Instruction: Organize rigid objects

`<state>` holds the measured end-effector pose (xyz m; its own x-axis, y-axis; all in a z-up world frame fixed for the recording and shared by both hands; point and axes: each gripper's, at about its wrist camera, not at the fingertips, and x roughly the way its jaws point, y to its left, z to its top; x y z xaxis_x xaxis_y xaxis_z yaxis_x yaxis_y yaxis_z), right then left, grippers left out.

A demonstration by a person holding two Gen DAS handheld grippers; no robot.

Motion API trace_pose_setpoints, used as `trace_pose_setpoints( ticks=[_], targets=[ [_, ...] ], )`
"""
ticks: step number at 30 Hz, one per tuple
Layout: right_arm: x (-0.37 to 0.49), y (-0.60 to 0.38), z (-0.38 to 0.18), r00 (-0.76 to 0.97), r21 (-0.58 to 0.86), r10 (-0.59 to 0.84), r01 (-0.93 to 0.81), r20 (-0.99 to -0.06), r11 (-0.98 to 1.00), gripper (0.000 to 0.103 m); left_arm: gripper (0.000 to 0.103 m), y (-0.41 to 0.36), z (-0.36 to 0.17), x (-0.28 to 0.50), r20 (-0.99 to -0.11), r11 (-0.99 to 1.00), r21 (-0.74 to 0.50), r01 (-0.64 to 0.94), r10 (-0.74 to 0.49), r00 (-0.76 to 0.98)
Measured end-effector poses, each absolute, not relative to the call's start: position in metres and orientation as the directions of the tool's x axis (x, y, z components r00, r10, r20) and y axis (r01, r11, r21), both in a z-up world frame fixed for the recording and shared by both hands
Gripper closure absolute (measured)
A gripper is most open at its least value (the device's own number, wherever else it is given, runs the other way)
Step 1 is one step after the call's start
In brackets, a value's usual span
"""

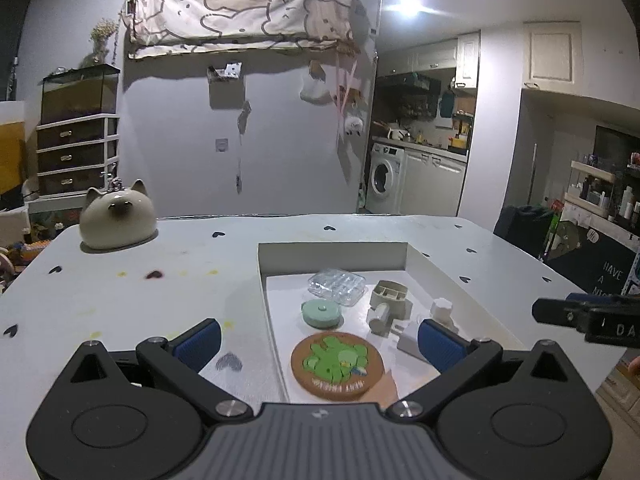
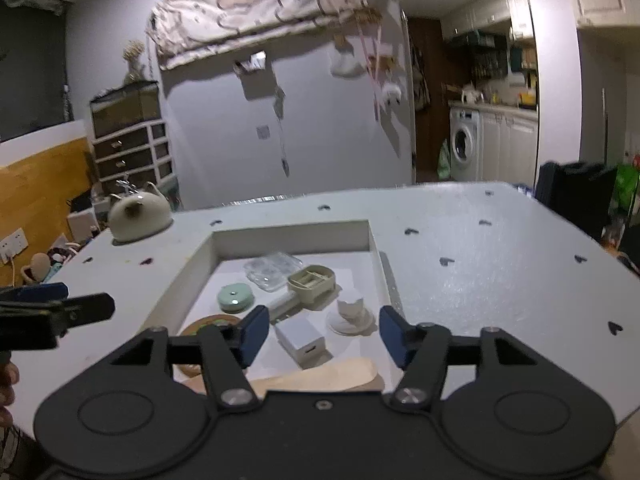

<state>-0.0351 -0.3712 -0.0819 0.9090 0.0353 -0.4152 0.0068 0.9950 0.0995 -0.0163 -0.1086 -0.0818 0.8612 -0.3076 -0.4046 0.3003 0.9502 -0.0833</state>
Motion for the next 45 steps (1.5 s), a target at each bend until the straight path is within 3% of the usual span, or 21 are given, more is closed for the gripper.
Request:
trace_pose_setpoints(
  ticks=[23,45],
  targets=[
    [-0.137,-0.34,-0.079,0.958,0.045,0.006,0.007,-0.286,0.999,0.0,0.0,-0.08,-0.081,-0.105,-0.348,0.975,-0.072,0.209,-0.221,0.911],
    [-0.152,-0.339,-0.077,0.965,0.043,-0.019,0.031,-0.26,0.999,0.0,0.0,-0.076,-0.078,-0.121,-0.341,0.982,-0.058,0.179,-0.188,0.921]
  ],
)
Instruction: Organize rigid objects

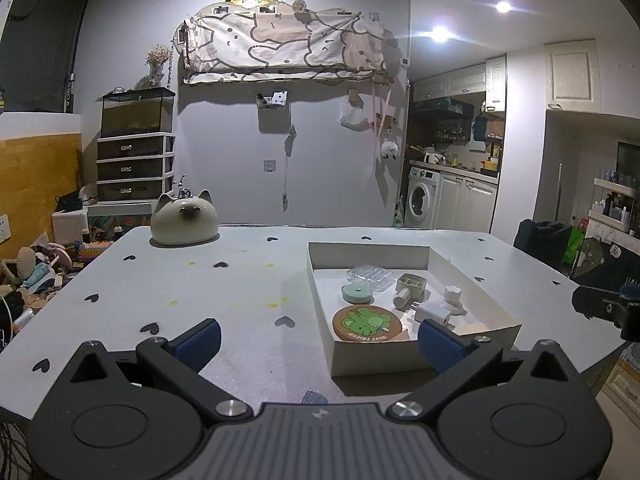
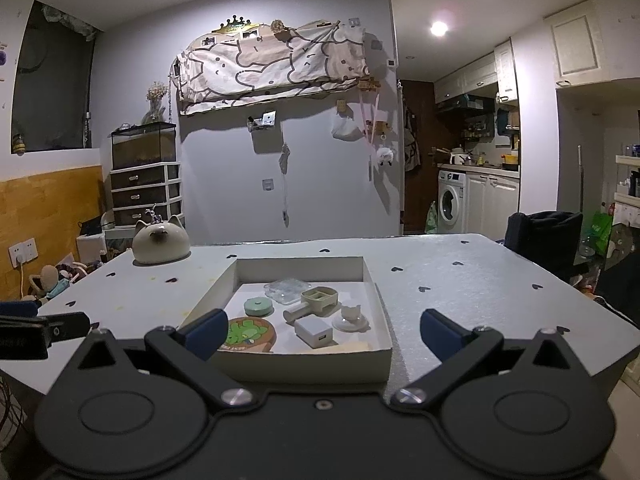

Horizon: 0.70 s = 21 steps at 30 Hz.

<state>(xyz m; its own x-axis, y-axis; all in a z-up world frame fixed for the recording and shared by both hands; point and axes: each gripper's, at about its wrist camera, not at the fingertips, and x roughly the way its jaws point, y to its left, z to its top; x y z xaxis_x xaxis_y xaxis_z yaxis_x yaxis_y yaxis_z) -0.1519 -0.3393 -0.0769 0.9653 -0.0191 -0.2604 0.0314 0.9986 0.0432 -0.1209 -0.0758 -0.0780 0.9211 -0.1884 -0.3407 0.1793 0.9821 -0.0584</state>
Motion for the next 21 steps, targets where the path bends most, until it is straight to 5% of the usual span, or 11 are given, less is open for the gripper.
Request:
trace_pose_setpoints(
  ticks=[21],
  targets=[
    [-0.1543,-0.3403,-0.0759,0.965,0.036,-0.019,0.029,-0.262,0.999,0.0,0.0,-0.0754,-0.0781,-0.1213,-0.342,0.982,-0.057,0.179,-0.188,0.921]
  ],
)
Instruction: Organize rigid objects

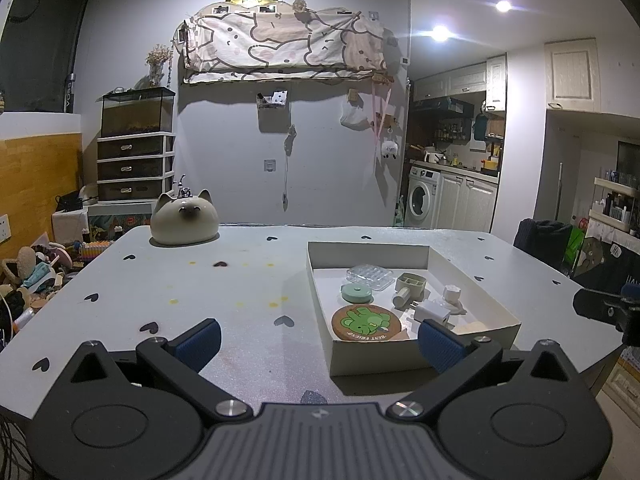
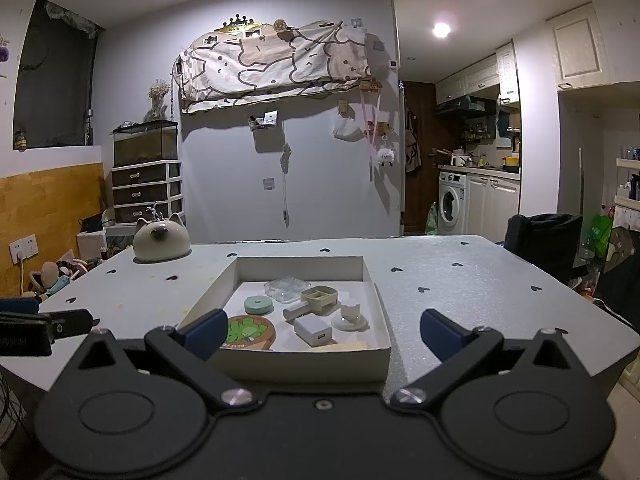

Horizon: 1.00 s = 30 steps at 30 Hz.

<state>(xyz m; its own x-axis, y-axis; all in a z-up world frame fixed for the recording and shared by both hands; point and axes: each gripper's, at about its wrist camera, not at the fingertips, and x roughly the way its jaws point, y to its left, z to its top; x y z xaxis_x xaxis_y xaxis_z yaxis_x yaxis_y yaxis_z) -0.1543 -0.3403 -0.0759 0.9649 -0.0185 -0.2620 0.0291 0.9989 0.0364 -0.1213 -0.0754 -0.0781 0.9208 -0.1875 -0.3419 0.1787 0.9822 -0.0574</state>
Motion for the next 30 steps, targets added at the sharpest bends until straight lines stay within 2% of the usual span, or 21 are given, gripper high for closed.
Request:
trace_pose_setpoints(
  ticks=[30],
  targets=[
    [-0.1564,-0.339,-0.0771,0.964,0.024,-0.018,0.026,-0.264,0.999,0.0,0.0,-0.0718,-0.0798,-0.1245,-0.343,0.982,-0.058,0.179,-0.188,0.92]
  ],
)
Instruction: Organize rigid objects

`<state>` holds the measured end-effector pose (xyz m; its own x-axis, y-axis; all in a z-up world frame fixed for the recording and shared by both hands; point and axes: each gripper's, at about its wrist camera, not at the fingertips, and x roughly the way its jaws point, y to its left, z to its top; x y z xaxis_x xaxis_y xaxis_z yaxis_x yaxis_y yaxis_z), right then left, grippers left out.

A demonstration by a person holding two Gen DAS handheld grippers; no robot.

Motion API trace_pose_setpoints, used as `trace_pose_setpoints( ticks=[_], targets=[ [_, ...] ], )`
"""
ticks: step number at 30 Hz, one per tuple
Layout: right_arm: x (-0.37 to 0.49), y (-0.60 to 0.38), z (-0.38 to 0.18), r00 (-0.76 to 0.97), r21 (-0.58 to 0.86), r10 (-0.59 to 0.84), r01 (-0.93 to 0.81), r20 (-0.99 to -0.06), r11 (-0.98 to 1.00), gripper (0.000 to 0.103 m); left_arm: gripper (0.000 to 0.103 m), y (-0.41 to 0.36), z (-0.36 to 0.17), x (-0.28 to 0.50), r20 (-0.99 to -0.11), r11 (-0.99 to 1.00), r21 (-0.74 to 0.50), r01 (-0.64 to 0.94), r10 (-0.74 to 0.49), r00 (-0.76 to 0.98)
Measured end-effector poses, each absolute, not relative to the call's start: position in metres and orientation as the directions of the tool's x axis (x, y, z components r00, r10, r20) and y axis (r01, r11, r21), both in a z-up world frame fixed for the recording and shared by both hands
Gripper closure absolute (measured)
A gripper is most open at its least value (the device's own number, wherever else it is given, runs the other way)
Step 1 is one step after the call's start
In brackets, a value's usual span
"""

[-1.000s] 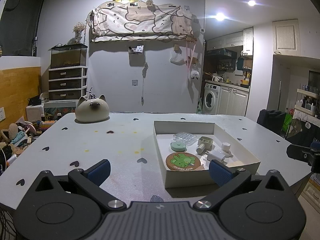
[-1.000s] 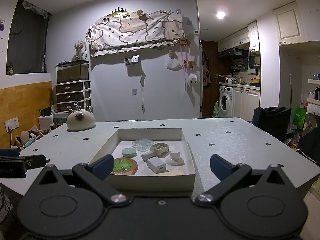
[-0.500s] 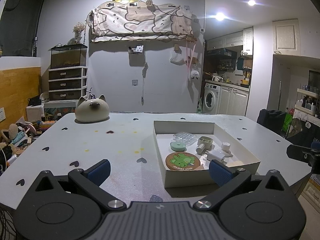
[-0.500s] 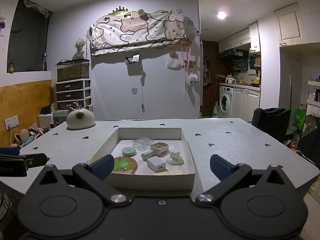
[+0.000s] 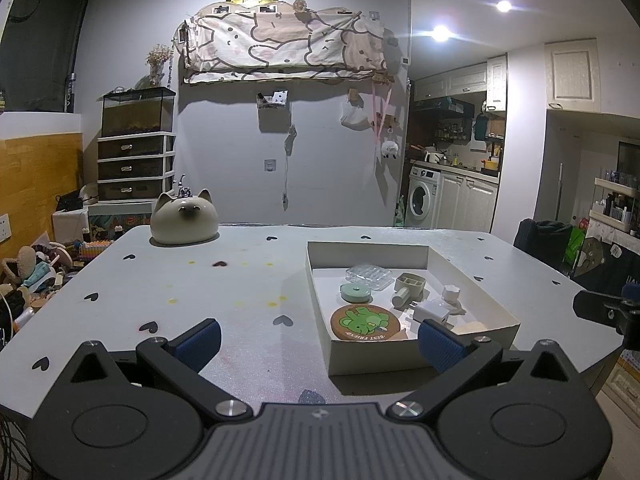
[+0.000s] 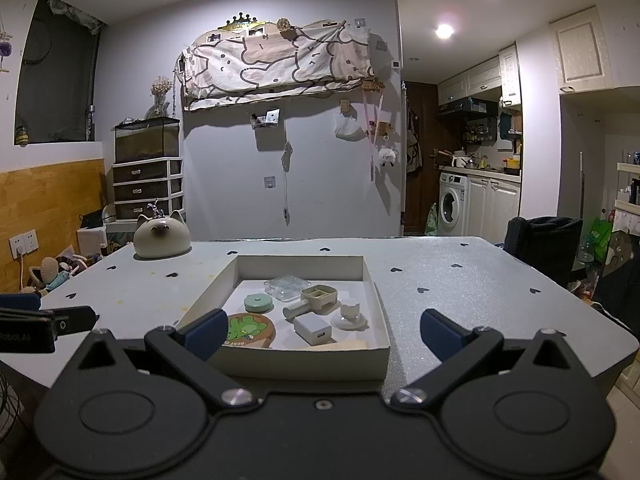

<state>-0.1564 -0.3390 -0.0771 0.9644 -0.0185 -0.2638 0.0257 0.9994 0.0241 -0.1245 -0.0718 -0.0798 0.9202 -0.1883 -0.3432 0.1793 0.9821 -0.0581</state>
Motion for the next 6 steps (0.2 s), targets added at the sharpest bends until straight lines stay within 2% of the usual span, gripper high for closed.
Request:
trace_pose_setpoints(
  ticks=[6],
  targets=[
    [-0.157,-0.3385,-0.0769,0.964,0.022,-0.016,0.023,-0.265,1.0,0.0,0.0,-0.0706,-0.0804,-0.1264,-0.344,0.982,-0.059,0.179,-0.188,0.92]
  ],
)
